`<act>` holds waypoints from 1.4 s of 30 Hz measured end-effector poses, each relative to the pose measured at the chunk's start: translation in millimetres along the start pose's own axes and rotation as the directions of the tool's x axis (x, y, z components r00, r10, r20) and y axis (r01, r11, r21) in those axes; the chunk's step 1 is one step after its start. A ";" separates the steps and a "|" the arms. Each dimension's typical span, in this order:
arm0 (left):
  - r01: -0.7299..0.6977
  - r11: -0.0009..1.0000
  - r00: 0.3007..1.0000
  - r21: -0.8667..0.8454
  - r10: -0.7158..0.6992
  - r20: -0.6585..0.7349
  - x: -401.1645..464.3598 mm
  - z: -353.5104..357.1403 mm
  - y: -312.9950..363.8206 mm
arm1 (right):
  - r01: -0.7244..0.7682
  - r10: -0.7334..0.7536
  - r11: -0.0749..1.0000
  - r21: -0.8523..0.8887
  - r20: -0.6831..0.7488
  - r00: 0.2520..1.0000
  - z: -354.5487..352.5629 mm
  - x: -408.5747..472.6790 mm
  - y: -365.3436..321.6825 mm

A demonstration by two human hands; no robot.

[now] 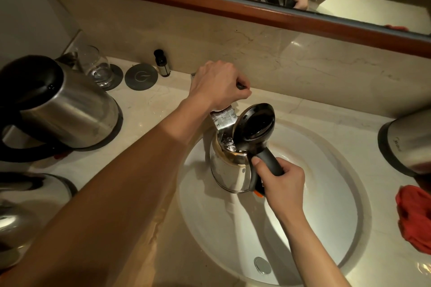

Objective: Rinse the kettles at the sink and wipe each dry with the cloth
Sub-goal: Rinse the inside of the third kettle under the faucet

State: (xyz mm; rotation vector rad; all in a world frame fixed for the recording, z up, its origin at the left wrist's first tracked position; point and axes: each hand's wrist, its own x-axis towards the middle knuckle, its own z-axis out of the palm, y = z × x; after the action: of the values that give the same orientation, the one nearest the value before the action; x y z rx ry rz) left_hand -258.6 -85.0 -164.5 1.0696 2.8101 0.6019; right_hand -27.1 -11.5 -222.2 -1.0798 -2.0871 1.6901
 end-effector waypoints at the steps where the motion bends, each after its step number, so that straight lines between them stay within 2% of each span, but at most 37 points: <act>1: -0.001 1.000 1.000 -0.003 0.001 0.001 0.1 0.2 -0.1 | 0.004 -0.004 1.000 0.001 0.000 1.000 0.1 0.4 -0.1; 42: -0.007 1.000 1.000 0.016 0.007 0.014 2.2 0.5 -0.9 | 0.023 -0.023 0.999 -0.041 0.010 1.000 -1.9 3.0 1.7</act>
State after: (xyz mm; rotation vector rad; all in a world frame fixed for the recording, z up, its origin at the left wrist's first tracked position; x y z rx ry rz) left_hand -260.7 -84.0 -165.2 1.0828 2.8052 0.5703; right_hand -27.4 -7.9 -224.0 -1.0579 -2.1412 1.6517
